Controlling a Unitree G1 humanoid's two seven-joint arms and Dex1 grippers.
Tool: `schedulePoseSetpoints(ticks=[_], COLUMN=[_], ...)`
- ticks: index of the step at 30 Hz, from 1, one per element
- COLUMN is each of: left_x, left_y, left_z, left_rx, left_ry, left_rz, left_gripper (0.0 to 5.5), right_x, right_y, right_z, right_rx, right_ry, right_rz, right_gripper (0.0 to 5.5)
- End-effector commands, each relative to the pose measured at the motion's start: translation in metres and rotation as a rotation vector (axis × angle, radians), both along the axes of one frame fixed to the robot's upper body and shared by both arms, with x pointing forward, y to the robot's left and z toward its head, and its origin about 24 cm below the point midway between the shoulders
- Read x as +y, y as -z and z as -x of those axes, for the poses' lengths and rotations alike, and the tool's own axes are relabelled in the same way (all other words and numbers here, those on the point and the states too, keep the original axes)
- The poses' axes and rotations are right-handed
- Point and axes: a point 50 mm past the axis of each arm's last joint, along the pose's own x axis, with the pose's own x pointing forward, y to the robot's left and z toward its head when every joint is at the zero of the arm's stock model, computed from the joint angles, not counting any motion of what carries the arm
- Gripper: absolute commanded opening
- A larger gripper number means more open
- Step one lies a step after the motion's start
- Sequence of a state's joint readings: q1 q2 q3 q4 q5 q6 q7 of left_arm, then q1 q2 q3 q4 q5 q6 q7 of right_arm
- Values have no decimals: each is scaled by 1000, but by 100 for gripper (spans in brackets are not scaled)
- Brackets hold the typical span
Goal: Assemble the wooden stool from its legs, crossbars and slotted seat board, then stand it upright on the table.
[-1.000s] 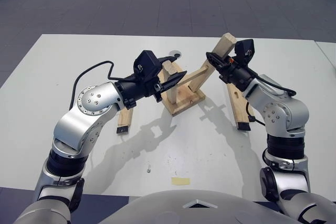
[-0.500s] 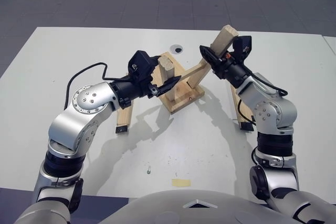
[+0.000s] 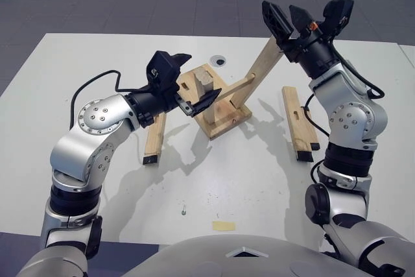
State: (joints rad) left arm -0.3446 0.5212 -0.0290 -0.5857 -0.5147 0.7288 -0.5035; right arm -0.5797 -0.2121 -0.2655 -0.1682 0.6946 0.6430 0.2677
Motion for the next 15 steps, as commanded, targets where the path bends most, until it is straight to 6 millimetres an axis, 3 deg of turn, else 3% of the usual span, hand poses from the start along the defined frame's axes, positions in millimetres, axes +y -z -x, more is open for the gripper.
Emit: schedulePoseSetpoints(ticks=[1,10,15], left_x=[0,-1,-1], left_y=[-17,-23,-23], left_z=[0,-3,-6], left_rx=[-50,-51,-47], left_ry=[-1,-5,-2], left_rz=[33,58,63], left_gripper=[540,540,540], right_x=[-4,-8,-11], right_y=[-14,-20,-10], right_z=[-2,-5,-7], right_rx=[-43,-54,6], right_ry=[17,48,81], right_rz=[-22,-81,-135], right_gripper=[537,537,537])
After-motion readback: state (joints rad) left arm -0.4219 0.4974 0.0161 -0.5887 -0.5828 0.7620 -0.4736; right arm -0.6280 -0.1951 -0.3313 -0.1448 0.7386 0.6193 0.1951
